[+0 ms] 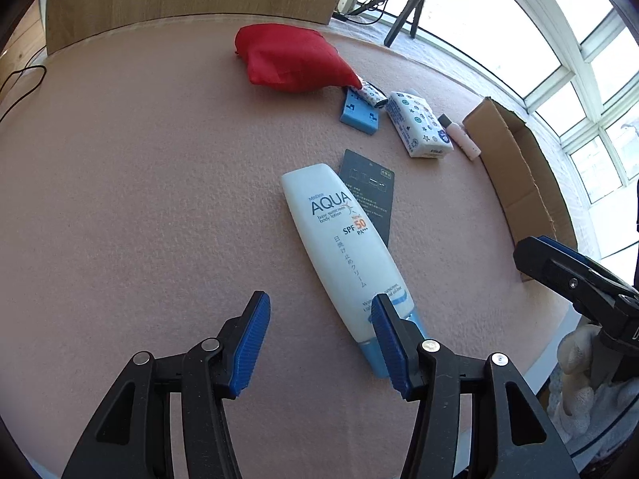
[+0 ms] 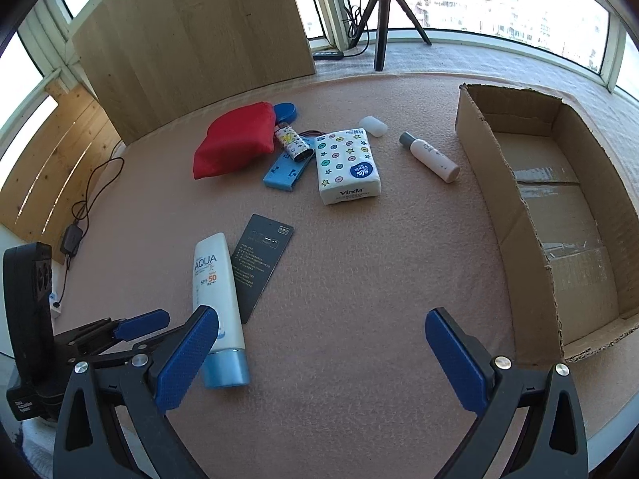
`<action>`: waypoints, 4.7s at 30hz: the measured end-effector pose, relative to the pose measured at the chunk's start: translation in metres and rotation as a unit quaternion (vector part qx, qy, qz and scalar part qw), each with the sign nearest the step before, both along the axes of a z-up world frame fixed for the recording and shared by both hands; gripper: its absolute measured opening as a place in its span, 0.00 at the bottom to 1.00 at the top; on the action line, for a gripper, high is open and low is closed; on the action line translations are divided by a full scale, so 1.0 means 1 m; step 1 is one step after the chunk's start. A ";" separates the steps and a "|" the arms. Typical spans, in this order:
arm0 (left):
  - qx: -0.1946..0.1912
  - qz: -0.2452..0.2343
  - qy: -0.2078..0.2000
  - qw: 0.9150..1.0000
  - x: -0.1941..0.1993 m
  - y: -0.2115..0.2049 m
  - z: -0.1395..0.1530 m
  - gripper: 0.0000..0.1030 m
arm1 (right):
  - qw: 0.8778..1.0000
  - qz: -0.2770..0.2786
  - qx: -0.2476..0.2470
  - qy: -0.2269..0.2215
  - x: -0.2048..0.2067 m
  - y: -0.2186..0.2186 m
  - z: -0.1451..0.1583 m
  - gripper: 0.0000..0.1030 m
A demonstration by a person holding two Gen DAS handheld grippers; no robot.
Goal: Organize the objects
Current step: 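Lift the sunscreen tube with the left tool while the right tool comes to grasp it, then carry the sunscreen tube with the right tool and lower it into the cardboard box, then open the right tool to release the tube in the box, then grasp the dark printed card with the left tool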
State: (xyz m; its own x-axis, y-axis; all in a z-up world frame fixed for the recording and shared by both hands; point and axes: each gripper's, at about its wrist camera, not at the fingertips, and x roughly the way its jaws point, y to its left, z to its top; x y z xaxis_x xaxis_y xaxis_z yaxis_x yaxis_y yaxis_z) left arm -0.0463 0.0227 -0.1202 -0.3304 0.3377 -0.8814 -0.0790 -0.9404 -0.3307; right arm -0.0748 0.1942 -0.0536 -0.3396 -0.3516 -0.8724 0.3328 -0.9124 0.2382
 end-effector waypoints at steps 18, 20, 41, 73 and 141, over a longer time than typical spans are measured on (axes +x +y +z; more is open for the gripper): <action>0.076 -0.004 -0.004 0.997 0.002 0.004 -0.012 0.72 | 0.980 0.132 -0.045 -0.139 -0.026 -0.067 -0.052 0.49; 0.079 -0.006 -0.005 0.997 0.001 0.006 -0.014 0.66 | 0.978 0.141 -0.049 -0.145 -0.026 -0.071 -0.054 0.48; 0.105 -0.006 0.018 0.994 0.001 0.027 0.010 0.47 | 0.975 0.148 -0.088 -0.139 -0.018 -0.053 -0.027 0.36; 0.135 -0.163 0.059 0.976 -0.064 0.259 0.054 0.47 | 0.993 -0.030 -0.096 -0.056 -0.082 0.167 0.022 0.35; -0.104 -0.060 0.013 0.993 -0.075 0.068 -0.022 0.73 | 0.998 -0.061 -0.019 -0.020 -0.013 0.096 0.017 0.59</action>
